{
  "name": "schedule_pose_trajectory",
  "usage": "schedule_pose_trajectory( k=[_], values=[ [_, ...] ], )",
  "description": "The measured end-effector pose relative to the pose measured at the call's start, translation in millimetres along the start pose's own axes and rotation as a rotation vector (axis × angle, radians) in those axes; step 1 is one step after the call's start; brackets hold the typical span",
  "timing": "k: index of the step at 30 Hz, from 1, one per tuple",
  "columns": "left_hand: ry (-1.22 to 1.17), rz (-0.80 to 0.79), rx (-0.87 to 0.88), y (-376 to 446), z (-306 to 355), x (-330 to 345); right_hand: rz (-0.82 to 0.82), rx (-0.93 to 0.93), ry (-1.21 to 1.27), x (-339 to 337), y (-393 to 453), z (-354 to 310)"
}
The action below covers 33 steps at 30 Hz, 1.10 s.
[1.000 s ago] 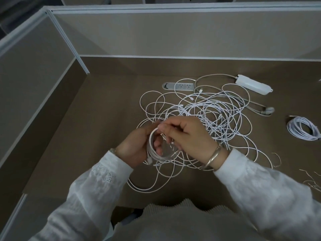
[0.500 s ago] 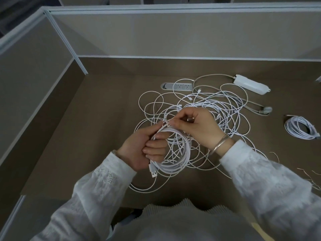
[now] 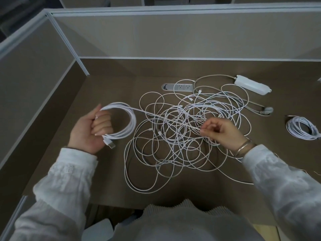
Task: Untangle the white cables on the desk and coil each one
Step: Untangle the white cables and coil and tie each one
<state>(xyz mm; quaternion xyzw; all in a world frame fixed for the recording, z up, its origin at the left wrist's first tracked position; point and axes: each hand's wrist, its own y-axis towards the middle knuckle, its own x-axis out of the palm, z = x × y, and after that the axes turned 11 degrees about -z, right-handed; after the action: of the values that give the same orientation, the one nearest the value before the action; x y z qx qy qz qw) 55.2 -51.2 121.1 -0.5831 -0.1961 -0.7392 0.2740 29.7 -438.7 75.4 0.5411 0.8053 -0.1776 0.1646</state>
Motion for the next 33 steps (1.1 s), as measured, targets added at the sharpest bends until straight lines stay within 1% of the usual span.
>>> schedule_pose_trajectory(
  k=[3, 4, 7, 8, 9, 10, 11, 12, 13, 16, 18, 20, 23, 26, 27, 33],
  values=[
    [-0.019, 0.017, 0.071, -8.6, 10.6, -1.9, 0.080, -0.005, -0.236, -1.0, -2.5, 4.0],
    [-0.015, -0.001, 0.087, -8.9, 11.8, -3.5, 0.097, -0.020, -0.323, 1.6, -4.2, 0.9],
    [0.056, -0.065, 0.100, -0.4, 7.1, -2.6, 0.075, -0.111, -0.552, 20.0, -11.9, -25.0],
    [0.089, -0.052, 0.118, 5.5, 4.2, 1.3, 0.046, -0.151, -0.607, 28.8, -14.4, -36.8],
    [0.139, -0.002, 0.150, 12.3, 0.9, 5.7, 0.009, -0.187, -0.645, 37.7, -16.5, -49.0],
    [0.217, 0.103, 0.201, 18.0, -4.5, 11.5, -0.031, -0.219, -0.667, 46.1, -18.1, -61.5],
    [0.324, 0.236, 0.259, 23.0, -11.3, 18.5, -0.066, -0.253, -0.668, 53.9, -19.7, -73.7],
    [0.422, 0.332, 0.301, 28.6, -18.1, 24.7, -0.087, -0.291, -0.650, 60.8, -21.4, -85.0],
    [0.489, 0.378, 0.317, 34.7, -23.7, 29.0, -0.094, -0.328, -0.618, 65.8, -22.7, -95.4],
    [0.639, 0.452, 0.290, 46.6, -36.0, 34.6, -0.099, -0.393, -0.477, 70.8, -22.5, -120.5],
    [0.732, 0.515, 0.277, 51.3, -45.3, 36.3, -0.089, -0.402, -0.403, 68.2, -18.9, -132.7],
    [0.813, 0.533, 0.265, 54.4, -55.8, 37.2, -0.058, -0.392, -0.315, 64.0, -13.3, -140.0],
    [0.930, 0.501, 0.172, 57.0, -70.8, 38.0, 0.021, -0.333, -0.228, 55.6, -3.8, -143.0],
    [0.973, 0.453, 0.060, 60.7, -86.4, 42.9, 0.071, -0.273, -0.171, 49.5, 2.8, -141.1],
    [0.953, 0.435, 0.035, 62.2, -90.6, 44.0, 0.074, -0.258, -0.161, 48.2, 4.4, -139.8],
    [0.537, 0.163, -0.235, 62.3, -97.3, 43.9, 0.090, -0.197, -0.243, 44.4, 12.8, -122.6]
  ],
)
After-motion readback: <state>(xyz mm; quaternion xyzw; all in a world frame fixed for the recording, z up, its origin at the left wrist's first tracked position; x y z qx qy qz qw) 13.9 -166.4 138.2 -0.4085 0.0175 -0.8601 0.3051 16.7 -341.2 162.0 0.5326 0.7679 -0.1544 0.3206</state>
